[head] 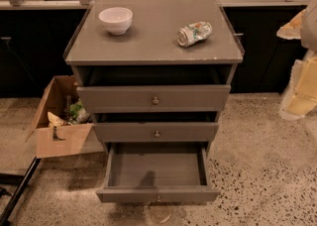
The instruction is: Close bottom drawer
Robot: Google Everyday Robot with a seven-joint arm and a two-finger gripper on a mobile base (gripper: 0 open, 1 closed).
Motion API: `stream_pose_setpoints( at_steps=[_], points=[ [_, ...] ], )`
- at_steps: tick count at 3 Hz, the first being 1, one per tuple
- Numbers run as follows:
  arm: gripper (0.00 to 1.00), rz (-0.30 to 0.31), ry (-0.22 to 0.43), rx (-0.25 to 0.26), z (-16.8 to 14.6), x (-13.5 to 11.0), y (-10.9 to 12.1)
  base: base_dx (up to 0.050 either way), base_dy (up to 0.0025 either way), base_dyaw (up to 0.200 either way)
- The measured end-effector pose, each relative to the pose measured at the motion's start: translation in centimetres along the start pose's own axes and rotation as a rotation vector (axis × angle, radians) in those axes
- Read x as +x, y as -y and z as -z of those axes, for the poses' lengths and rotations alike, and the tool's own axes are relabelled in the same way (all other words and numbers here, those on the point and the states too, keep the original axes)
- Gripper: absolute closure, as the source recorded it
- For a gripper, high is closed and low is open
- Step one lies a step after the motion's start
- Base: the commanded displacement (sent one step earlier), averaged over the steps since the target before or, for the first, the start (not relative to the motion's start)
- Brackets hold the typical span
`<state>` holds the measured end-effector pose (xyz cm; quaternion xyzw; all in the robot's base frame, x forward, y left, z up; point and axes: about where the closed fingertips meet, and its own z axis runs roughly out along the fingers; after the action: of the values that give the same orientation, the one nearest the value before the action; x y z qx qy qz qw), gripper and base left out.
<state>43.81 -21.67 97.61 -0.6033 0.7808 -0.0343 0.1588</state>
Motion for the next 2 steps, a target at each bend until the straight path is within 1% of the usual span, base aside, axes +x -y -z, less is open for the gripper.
stream_pose_setpoints(
  at_steps=[1,2],
  points=[
    [0.00,0.000,0.000,0.000,0.00,0.00,0.00,0.000,0.00000,0.000],
    [0.00,-0.015,0.032,0.001,-0.95,0.44,0.07,0.000,0.00000,0.000]
  ],
)
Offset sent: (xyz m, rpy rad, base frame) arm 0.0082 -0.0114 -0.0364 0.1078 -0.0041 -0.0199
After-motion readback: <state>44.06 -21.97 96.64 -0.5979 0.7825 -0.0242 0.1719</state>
